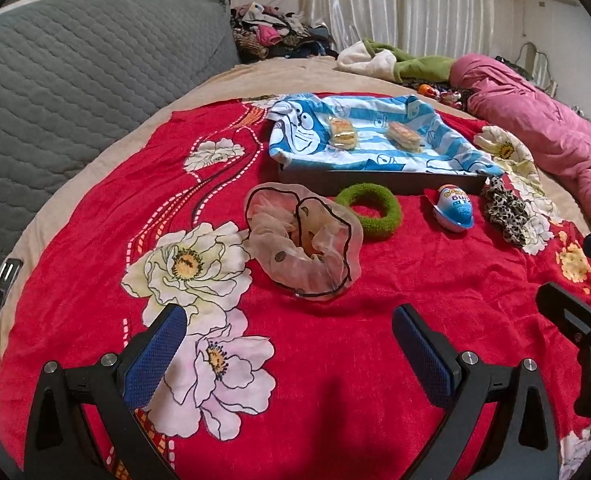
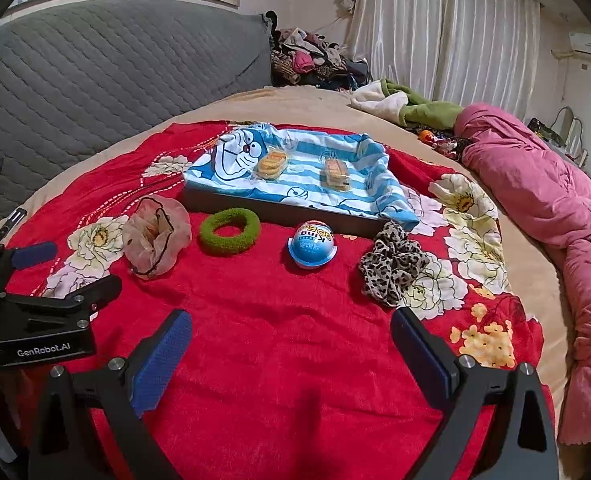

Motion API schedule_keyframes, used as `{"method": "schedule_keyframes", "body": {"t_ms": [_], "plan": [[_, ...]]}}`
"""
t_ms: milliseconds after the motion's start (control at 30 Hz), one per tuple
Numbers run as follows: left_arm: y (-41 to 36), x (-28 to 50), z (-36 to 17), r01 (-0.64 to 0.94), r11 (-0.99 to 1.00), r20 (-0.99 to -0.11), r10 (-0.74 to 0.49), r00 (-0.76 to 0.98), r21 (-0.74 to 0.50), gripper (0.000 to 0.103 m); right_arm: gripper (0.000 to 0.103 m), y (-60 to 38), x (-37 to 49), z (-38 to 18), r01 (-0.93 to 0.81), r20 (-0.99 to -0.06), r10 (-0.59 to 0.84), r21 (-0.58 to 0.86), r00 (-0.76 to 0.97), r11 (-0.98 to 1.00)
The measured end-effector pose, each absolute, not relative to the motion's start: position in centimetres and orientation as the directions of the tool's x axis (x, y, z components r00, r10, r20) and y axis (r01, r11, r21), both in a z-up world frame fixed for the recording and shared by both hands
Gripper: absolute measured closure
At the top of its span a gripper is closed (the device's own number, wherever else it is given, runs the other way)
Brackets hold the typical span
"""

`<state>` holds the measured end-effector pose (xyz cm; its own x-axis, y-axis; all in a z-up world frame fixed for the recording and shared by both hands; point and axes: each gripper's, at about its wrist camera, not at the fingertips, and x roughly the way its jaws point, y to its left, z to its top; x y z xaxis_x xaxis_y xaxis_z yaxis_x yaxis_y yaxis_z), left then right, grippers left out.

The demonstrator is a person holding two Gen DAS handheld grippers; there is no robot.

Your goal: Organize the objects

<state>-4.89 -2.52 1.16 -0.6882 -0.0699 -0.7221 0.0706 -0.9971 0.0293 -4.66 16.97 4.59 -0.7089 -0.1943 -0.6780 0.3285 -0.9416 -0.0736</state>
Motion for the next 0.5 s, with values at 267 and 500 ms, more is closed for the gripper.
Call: {"method": "schedule_keyframes", "body": {"t_ms": [267,500], "plan": [[-2.4,-5.8,0.1,0.070,-0.997,-0.735,-0.065,-0.675,0.024,0.001,0.003,16.4,-5.7,3.4,0.332,-0.692,-0.193,-0.072,-0.695,-0.940],[-2.7,-6.3,-0.3,0.076,-0.997,-0.736,-0.056,-0.675,0.005,0.001,0.003,16.2,-6.5,2.4,0.328,-0.705,-0.191,-0.061,-0.683,-0.943]]}}
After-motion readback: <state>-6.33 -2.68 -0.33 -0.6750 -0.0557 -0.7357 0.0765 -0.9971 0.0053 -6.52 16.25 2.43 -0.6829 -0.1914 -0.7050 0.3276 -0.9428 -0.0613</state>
